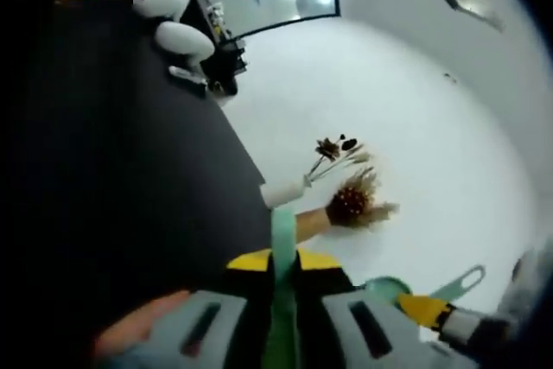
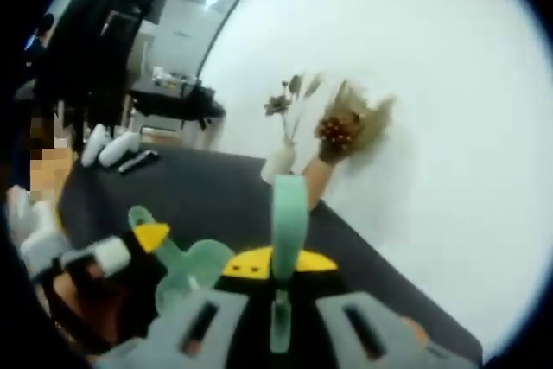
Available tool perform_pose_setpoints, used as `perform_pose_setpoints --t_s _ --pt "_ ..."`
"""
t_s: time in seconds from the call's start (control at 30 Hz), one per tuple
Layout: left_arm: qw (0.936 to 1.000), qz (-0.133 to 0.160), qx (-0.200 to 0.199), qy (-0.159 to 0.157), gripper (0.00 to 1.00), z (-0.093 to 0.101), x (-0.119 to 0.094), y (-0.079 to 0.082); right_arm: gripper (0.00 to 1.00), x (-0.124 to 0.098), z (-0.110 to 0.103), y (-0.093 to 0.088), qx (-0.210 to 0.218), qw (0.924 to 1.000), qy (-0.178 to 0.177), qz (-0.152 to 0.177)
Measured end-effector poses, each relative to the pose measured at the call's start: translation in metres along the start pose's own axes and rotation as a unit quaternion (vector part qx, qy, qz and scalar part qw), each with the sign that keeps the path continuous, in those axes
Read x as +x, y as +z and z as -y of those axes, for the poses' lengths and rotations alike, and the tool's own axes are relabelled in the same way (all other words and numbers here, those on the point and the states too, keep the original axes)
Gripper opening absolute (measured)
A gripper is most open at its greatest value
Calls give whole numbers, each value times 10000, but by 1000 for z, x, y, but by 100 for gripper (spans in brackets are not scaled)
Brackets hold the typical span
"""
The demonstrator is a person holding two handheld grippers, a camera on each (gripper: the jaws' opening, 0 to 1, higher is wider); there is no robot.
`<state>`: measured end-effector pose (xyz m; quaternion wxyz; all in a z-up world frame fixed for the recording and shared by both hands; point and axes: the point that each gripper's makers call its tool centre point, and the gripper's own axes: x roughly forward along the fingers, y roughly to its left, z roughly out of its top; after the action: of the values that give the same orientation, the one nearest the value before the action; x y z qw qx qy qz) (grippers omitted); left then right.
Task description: Pick up the broom and sweep the trash on the tabletop into the dustpan.
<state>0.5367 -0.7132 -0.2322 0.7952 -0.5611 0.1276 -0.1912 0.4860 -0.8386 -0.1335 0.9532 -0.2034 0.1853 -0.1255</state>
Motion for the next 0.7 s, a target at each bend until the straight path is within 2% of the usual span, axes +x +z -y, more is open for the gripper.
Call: perform_pose_setpoints --t_s 0.17,0.23,0.3,0.33,0.37,0.4,0.5,0.53,0.63,0.7 --pt "9999 -121 1 39 11 -3 -5 -12 6 -3 7 1 98 9999 -14 52" --pt "9997 -199 126 74 11 -3 -4 -11 6 -5 11 2 135 9999 -30 82" --pt "9975 -643 259 139 14 -5 -5 -21 6 -8 13 4 165 9998 -41 126" --pt "9943 -960 458 113 15 -4 -5 -28 6 -10 15 5 201 9997 -46 155" --pt "9898 -1347 449 116 19 -3 -6 -37 6 -12 15 6 206 9996 -51 177" --pt "9861 -1603 432 36 23 0 -6 -43 6 -13 15 7 209 9996 -54 194" --pt "9795 -2007 150 104 26 -2 -4 -41 6 -14 17 12 222 9994 -46 250" --pt "9805 -1956 127 107 27 -4 -2 -34 6 -16 17 13 230 9994 -49 273" --pt "9754 -2193 160 132 26 -11 2 -25 6 -20 17 17 226 9992 -60 339" --pt "9674 -2521 205 74 28 -11 0 -26 6 -22 17 19 222 9990 -61 371"
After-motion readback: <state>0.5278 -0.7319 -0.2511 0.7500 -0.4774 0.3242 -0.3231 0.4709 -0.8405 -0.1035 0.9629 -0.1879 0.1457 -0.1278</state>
